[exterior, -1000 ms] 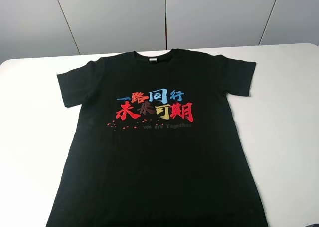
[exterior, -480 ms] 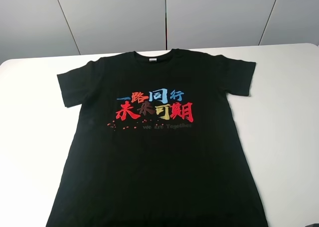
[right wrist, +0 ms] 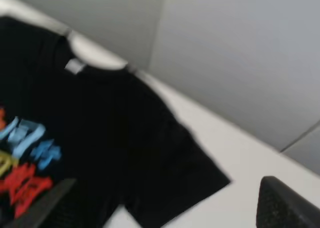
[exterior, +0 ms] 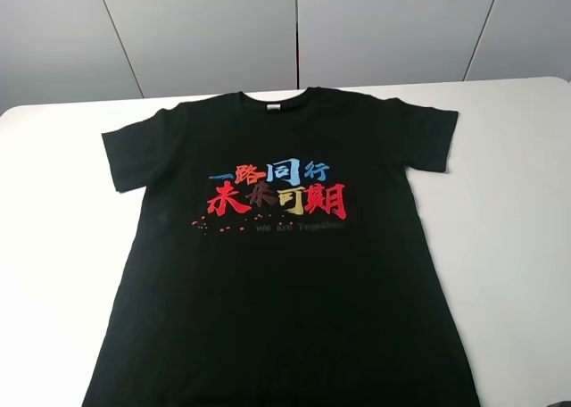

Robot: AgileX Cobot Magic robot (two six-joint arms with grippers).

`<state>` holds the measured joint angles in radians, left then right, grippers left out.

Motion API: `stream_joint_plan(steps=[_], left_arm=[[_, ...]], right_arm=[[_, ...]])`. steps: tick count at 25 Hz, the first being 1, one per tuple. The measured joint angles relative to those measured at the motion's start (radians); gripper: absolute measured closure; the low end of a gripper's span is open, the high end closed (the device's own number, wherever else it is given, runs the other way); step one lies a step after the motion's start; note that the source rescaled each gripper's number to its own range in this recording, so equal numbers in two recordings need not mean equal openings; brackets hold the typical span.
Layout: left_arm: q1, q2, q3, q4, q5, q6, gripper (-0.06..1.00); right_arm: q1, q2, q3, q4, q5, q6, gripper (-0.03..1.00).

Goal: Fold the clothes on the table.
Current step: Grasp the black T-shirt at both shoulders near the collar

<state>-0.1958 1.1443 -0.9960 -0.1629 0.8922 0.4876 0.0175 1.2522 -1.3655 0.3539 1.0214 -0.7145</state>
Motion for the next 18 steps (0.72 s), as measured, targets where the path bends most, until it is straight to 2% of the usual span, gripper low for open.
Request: stream_joint_plan(steps=[2, 4, 7, 11, 15, 18], left_arm=[[-0.049, 0.166, -0.108, -0.026, 0.046, 0.08, 0.31], [-0.098, 0.321, -0.204, -0.038, 0.12, 0.202, 0.31], [-0.165, 0.503, -0.316, -0.042, 0.17, 0.314, 0.31], [-0.225, 0.664, -0.388, 0.059, 0.198, 0.35, 0.31], [-0.24, 0.755, -0.393, 0.121, 0.218, 0.353, 0.31], [-0.242, 0.797, -0.393, 0.153, 0.216, 0.353, 0.31]], right_arm=[[0.011, 0.121, -0.06, 0.005, 0.063, -0.054, 0.07], [0.018, 0.237, -0.085, 0.021, 0.111, -0.097, 0.07], [0.03, 0.378, -0.087, 0.023, 0.135, -0.153, 0.07], [0.075, 0.534, -0.089, -0.007, 0.148, -0.214, 0.07], [0.169, 0.656, -0.089, -0.127, 0.113, -0.23, 0.06], [0.239, 0.737, -0.089, -0.244, 0.073, -0.239, 0.01]])
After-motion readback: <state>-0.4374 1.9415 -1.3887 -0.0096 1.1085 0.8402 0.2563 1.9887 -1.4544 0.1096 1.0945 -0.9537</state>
